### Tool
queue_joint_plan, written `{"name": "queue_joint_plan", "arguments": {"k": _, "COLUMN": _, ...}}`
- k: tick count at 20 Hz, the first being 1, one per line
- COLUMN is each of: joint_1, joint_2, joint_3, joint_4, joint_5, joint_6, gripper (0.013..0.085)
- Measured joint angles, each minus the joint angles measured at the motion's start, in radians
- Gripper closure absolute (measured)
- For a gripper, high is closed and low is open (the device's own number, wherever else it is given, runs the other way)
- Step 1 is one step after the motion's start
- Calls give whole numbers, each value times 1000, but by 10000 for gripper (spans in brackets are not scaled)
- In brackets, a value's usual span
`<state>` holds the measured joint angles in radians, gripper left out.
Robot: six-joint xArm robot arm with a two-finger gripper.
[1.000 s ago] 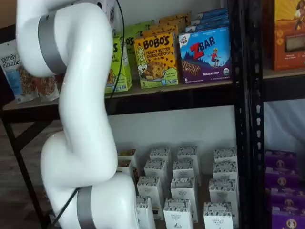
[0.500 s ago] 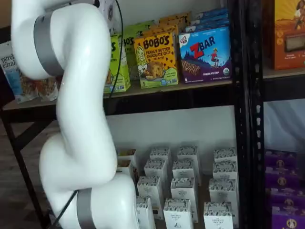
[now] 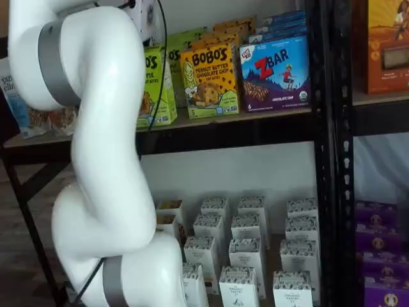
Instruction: Pick the green box on the top shelf, the fourth from the left
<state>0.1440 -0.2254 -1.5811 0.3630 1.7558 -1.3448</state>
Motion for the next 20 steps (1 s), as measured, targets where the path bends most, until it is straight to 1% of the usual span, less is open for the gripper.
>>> {"name": "queue_joint_plan", "arguments": {"k": 6, "joint_1": -29, "joint_2": -32, "joint_3": 20, "joint_4": 12, "joint_5": 42, "joint_6": -21, "gripper": 650}}
{"name": "queue_joint_plan", "arguments": {"k": 11, "joint_1": -51, "joint_2": -71, "joint_3": 58, "joint_4": 23, "joint_5": 58, "joint_6": -38, "gripper": 650}}
{"name": "queue_joint_plan", "arguments": {"k": 13, "joint_1": -66, "joint_2": -84, "joint_3": 70, "joint_4": 29, "joint_5": 75, "joint_6": -50, "gripper": 650}}
{"name": "queue_joint_plan", "arguments": {"k": 20, "joint_1": -103, "joint_2": -131, "joint_3": 121, "joint_4": 34, "joint_5": 88, "joint_6": -86, "gripper": 650}}
